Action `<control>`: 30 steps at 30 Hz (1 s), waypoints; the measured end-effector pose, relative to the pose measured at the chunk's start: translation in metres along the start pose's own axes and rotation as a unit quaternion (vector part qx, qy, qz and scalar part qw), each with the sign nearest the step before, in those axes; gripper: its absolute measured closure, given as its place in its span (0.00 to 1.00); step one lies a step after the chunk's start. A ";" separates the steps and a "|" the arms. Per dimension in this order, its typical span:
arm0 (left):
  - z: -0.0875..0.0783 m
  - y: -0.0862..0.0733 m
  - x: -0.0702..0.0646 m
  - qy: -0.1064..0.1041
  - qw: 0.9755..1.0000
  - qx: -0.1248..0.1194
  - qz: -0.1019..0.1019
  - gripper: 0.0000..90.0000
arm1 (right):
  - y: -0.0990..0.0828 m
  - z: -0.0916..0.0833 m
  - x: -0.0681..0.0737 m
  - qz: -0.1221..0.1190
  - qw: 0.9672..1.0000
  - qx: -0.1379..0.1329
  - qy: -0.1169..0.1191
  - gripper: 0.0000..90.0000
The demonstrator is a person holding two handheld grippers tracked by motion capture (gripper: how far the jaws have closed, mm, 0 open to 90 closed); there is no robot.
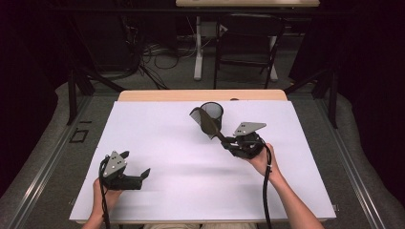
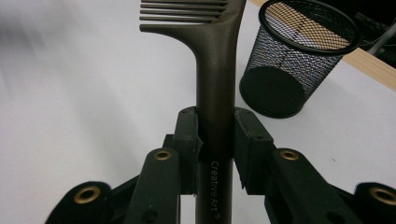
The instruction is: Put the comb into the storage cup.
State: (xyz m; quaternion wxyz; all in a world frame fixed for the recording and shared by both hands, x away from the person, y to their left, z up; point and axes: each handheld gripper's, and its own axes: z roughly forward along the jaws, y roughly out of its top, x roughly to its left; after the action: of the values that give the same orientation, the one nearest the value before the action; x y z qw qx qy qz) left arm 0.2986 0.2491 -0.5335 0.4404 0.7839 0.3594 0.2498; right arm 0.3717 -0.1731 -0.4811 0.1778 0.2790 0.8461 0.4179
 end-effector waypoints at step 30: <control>0.001 0.001 -0.001 0.000 1.000 -0.002 0.003 0.00 | -0.001 -0.018 -0.009 0.026 0.994 -0.081 -0.066 0.81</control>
State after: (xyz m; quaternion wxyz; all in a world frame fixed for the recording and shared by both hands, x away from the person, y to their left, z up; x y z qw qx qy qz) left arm 0.2991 0.2471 -0.5332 0.4412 0.7840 0.3565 0.2522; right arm 0.3689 -0.1905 -0.4703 0.2449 0.3124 0.7882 0.4702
